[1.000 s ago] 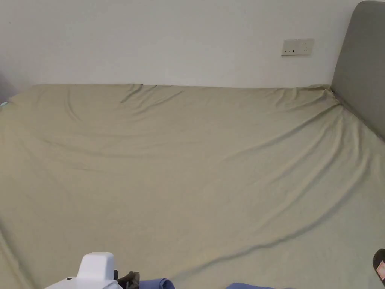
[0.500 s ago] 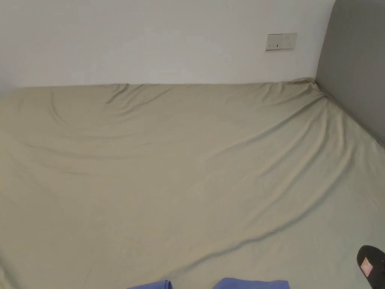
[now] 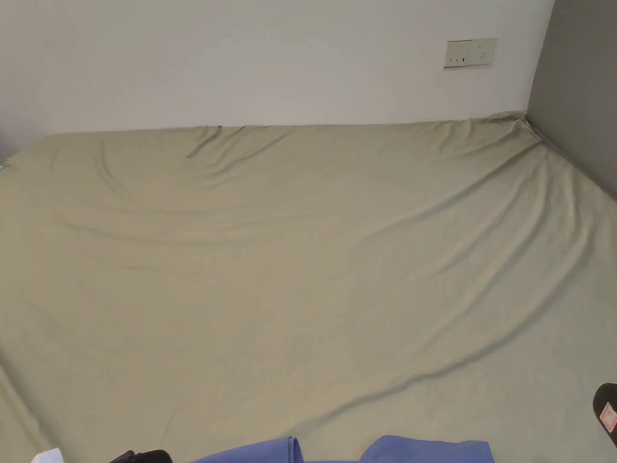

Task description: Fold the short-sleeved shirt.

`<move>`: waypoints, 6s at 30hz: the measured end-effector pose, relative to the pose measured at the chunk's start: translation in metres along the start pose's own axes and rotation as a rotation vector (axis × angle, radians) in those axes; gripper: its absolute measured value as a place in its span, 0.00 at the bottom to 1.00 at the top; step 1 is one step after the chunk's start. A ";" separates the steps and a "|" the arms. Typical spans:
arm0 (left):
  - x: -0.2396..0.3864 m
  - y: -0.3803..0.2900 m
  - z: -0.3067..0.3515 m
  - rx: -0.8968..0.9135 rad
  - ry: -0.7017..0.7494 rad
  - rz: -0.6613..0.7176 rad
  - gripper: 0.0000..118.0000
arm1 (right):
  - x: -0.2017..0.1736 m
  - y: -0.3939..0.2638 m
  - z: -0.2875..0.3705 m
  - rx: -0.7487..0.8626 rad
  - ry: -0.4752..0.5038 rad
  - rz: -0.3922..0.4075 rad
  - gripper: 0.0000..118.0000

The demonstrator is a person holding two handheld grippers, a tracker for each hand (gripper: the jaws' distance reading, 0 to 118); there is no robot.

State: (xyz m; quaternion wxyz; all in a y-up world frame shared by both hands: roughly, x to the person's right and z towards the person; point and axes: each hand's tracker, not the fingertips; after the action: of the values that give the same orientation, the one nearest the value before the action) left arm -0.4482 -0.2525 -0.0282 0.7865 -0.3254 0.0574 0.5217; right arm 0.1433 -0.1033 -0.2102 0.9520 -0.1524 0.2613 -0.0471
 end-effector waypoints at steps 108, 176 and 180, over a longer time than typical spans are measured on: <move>0.033 -0.047 -0.096 -0.246 0.019 -0.171 0.83 | -0.091 -0.126 -0.179 -0.921 0.278 0.238 0.02; 0.172 -0.042 -0.002 0.433 0.376 -0.746 0.00 | -0.056 -0.015 -0.065 -0.283 0.114 0.082 0.01; 0.241 -0.078 -0.013 0.719 0.340 -0.907 0.00 | -0.038 0.004 -0.044 -0.131 0.045 0.080 0.01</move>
State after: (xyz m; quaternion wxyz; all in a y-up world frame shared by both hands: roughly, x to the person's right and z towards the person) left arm -0.2693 -0.0901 -0.1066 0.9711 -0.1099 0.2105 0.0230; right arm 0.0882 -0.1050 -0.2289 0.9350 -0.2025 0.2911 0.0049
